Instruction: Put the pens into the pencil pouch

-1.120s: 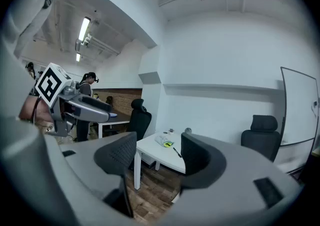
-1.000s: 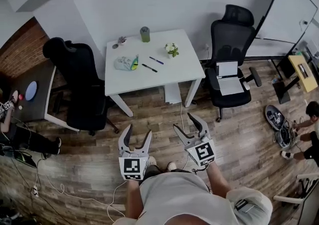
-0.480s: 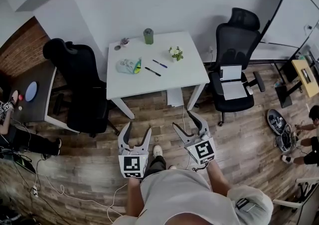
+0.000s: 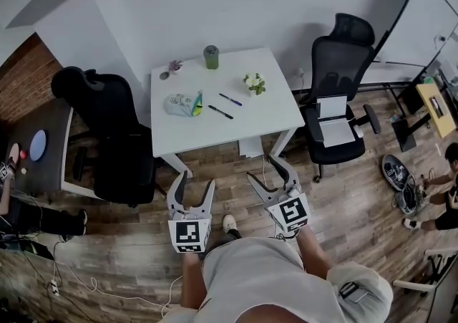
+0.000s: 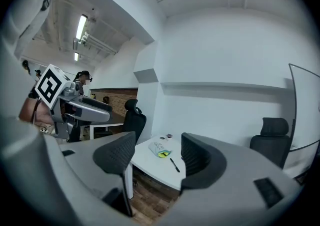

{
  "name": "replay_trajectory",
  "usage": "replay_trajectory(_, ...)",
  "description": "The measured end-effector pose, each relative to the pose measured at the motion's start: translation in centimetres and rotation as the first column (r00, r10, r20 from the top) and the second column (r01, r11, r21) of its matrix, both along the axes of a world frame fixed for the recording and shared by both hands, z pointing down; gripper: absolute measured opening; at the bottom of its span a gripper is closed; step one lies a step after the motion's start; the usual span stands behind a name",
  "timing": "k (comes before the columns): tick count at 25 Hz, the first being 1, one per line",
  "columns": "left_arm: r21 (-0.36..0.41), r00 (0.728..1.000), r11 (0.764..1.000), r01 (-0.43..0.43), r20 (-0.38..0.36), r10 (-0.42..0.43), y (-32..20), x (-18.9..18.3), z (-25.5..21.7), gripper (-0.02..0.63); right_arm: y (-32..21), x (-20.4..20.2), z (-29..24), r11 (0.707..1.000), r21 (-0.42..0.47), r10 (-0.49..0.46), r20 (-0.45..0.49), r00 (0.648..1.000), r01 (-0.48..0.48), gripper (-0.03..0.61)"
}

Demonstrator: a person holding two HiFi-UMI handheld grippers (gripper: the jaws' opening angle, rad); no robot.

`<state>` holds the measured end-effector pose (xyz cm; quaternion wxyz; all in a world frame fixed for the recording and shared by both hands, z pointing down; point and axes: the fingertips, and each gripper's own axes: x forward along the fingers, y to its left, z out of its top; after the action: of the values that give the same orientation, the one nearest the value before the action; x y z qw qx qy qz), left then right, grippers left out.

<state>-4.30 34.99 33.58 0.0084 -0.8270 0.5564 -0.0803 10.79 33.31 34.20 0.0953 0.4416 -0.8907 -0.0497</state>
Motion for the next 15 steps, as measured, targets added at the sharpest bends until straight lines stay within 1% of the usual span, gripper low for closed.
replay_trajectory(6,-0.001,1.0,1.0,-0.025,-0.01,0.025,-3.6,-1.7,0.4,0.284,-3.2,-1.7,0.3,1.0,-0.001,0.022,-0.014,1.0,-0.022,0.288)
replay_trajectory(11,0.003,0.998,0.998,-0.068,0.002,0.068,-6.4,-2.5,0.7,0.285,-5.6,-2.9,0.7,0.999,-0.005,0.047,-0.016,0.999,-0.047,0.288)
replay_trajectory(15,-0.003,0.997,0.997,-0.082,-0.001,0.082,-8.4,-3.1,0.9,0.284,-7.1,-3.6,1.3,0.998,-0.022,0.061,-0.015,0.998,-0.062,0.288)
